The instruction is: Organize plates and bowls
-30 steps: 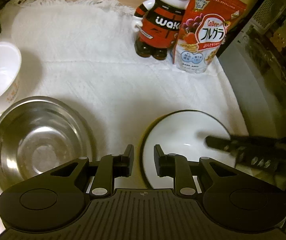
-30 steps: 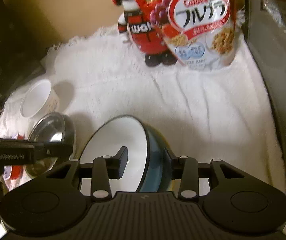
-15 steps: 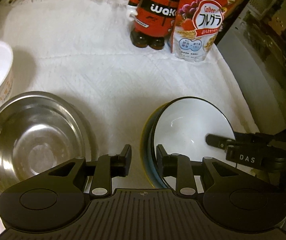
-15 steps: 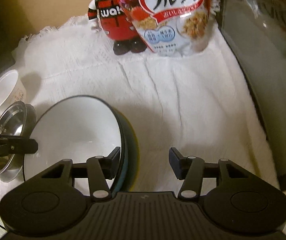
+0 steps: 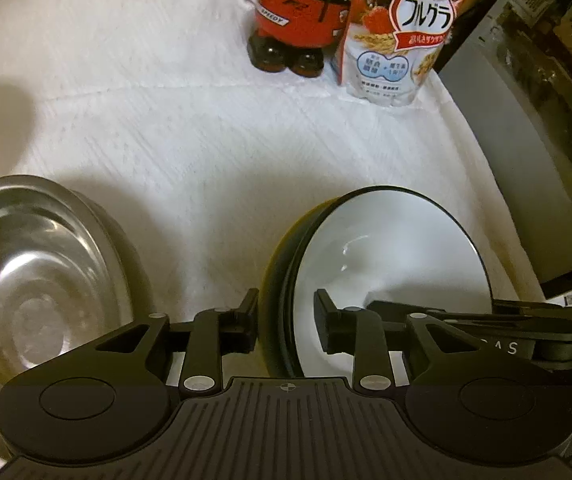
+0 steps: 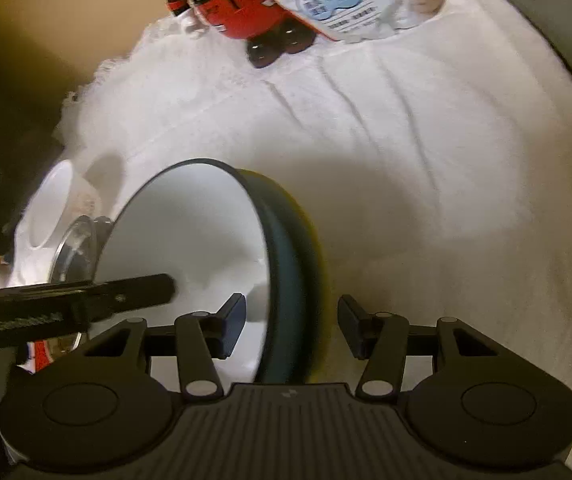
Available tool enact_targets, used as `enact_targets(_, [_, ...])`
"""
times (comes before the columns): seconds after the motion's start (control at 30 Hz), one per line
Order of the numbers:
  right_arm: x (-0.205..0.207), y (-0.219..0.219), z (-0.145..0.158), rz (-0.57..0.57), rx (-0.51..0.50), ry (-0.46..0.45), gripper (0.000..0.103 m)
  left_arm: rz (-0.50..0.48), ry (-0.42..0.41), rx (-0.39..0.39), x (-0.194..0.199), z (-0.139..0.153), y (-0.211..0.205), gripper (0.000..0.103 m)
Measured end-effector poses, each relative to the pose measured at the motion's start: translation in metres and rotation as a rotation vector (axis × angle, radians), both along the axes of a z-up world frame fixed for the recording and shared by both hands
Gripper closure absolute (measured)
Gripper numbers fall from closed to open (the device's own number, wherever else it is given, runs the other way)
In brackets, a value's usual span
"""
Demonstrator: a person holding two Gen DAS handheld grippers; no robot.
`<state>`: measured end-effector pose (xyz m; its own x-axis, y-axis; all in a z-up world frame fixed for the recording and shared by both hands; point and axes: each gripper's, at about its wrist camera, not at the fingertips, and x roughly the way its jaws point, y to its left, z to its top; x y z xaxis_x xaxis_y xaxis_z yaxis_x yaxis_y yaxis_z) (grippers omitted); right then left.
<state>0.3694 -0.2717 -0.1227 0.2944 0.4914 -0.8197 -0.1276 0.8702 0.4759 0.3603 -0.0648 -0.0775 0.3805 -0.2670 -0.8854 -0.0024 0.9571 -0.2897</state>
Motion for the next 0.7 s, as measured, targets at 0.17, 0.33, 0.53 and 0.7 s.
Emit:
enact_targets(0.17, [0.002,0.011,0.002,0.037,0.004,-0.014,0.048,0.022,0.012,-0.047,0.001,-0.005,0.006,0.073])
enact_targets(0.33, [0.006,0.016,0.006,0.044,-0.012,-0.03,0.047,0.035,0.032,-0.079,0.0,-0.007,0.012,0.071])
enact_targets(0.53, [0.022,0.026,0.012,0.058,-0.013,-0.063,0.047,0.041,0.037,-0.044,0.006,-0.007,0.014,0.071])
enact_targets(0.7, [0.038,0.032,0.009,0.049,-0.007,-0.074,0.048,0.066,0.04,-0.059,0.019,-0.01,0.021,0.071])
